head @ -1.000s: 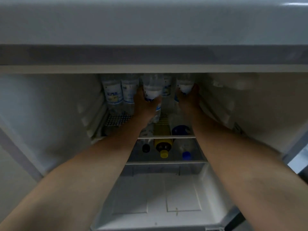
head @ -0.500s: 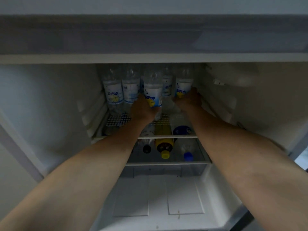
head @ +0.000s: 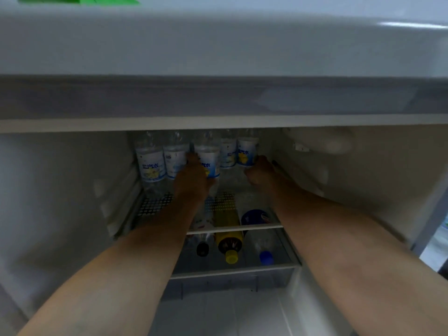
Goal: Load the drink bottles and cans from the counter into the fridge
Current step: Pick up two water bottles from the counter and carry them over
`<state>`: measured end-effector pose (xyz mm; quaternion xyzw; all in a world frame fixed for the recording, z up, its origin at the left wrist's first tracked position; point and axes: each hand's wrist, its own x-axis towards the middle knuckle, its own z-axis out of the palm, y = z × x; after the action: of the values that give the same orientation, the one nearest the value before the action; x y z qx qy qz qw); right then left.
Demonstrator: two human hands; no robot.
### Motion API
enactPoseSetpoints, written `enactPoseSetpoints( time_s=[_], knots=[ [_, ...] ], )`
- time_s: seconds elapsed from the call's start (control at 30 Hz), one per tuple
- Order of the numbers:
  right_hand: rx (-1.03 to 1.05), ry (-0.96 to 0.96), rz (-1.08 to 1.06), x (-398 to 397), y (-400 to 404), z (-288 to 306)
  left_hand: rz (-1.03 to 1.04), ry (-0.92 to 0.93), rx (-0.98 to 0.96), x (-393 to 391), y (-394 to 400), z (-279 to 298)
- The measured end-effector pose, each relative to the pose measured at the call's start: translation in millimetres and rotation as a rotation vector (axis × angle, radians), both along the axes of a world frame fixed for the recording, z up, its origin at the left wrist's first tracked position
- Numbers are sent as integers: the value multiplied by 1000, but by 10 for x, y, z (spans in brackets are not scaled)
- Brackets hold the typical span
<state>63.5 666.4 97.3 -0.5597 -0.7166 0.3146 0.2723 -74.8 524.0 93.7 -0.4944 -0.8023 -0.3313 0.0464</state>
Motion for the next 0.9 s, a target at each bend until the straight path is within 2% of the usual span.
enactPoseSetpoints(
  time_s=[0.2,0.33,0.43,0.57,0.73,0.9],
  knots=[
    [4,-60,45,68,-186,80,-16,-120,70,52,-24,-48],
    [-29,45,57,153,-332,77,4,-98,59,46,-81,-70],
    [13,55,12,194,-432,89,-11,-94,95,26,-123,-103],
    [24,125,-70,142,-580,76,31,-241,198,118,-152,-166],
    [74,474,-195,23,-944,-136,-62,-378,608,425,-237,-247],
    [116,610,-226,108,-1346,-265,-156,-469,666,687,-540,-471]
  ],
)
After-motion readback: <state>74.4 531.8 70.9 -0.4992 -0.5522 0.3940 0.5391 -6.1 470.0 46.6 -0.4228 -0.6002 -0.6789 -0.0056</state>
